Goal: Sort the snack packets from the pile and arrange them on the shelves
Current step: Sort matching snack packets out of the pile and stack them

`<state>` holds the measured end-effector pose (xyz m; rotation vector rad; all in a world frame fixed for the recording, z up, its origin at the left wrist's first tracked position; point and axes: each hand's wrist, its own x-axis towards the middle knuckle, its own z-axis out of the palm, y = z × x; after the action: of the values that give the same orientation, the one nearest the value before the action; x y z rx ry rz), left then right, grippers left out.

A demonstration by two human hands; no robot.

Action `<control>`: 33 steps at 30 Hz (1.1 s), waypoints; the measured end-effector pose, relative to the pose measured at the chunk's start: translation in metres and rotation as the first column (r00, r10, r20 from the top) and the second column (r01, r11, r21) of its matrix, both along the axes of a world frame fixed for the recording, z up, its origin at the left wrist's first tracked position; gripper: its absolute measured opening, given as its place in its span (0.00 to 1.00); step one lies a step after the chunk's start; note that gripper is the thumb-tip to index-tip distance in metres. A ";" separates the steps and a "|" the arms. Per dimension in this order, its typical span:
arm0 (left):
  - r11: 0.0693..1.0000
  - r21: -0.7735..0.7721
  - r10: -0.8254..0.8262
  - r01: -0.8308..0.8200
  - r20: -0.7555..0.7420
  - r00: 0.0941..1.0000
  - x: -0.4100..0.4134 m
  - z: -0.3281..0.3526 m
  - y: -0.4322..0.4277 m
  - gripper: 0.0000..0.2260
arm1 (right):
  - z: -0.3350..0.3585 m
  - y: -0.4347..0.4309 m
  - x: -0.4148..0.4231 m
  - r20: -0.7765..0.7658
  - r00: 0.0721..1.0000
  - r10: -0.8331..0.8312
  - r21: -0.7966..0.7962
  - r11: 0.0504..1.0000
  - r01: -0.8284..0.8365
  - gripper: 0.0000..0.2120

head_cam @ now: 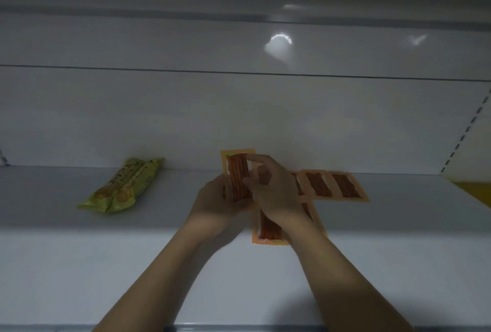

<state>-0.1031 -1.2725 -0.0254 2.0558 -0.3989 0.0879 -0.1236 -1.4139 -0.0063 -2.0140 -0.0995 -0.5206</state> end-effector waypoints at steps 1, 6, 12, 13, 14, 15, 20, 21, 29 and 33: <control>0.999 0.041 -0.003 0.002 0.007 1.000 -0.002 0.003 -0.005 0.12 | 0.006 -0.009 -0.003 0.010 1.000 -0.024 0.003 1.000 0.024 0.17; 0.959 0.245 -0.176 0.144 0.116 0.978 -0.012 0.010 -0.034 0.13 | 0.018 -0.098 -0.023 -0.027 0.967 -0.253 -0.039 0.967 0.251 0.15; 0.713 0.677 -0.435 0.182 0.224 0.872 -0.015 -0.013 -0.075 0.20 | -0.030 -0.143 -0.063 -0.185 0.918 -0.349 0.207 0.900 0.384 0.08; 0.708 0.690 -0.432 0.151 0.254 0.866 -0.018 -0.017 -0.080 0.22 | -0.037 -0.143 -0.065 -0.177 0.917 -0.357 0.203 0.899 0.389 0.10; 0.725 0.677 -0.420 0.125 0.291 0.860 -0.023 -0.021 -0.084 0.23 | -0.039 -0.144 -0.066 -0.156 0.914 -0.373 0.186 0.898 0.399 0.10; 0.749 0.653 -0.413 0.112 0.328 0.850 -0.027 -0.025 -0.086 0.23 | -0.040 -0.145 -0.066 -0.136 0.912 -0.387 0.170 0.898 0.407 0.10; 0.772 0.628 -0.402 0.093 0.370 0.838 -0.035 -0.035 -0.077 0.21 | -0.051 -0.151 -0.063 -0.122 0.901 -0.417 -0.159 0.904 0.397 0.08; 0.771 0.631 -0.393 0.090 0.359 0.847 -0.034 -0.036 -0.074 0.21 | -0.053 -0.150 -0.065 -0.131 0.890 -0.438 -0.251 0.883 0.397 0.07; 0.752 0.639 -0.421 0.165 0.272 0.865 -0.031 -0.040 -0.065 0.26 | -0.056 -0.144 -0.071 0.161 0.906 -0.391 -0.610 0.682 0.403 0.09; 0.730 0.658 -0.441 0.186 0.245 0.864 -0.031 -0.040 -0.064 0.29 | -0.062 -0.141 -0.068 -0.024 0.935 -0.354 -0.694 0.679 0.240 0.14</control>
<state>-0.1337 -1.3369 -0.0653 2.5800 -1.1655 0.1734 -0.1911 -1.5546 -0.0678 -2.8292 0.1701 -0.5797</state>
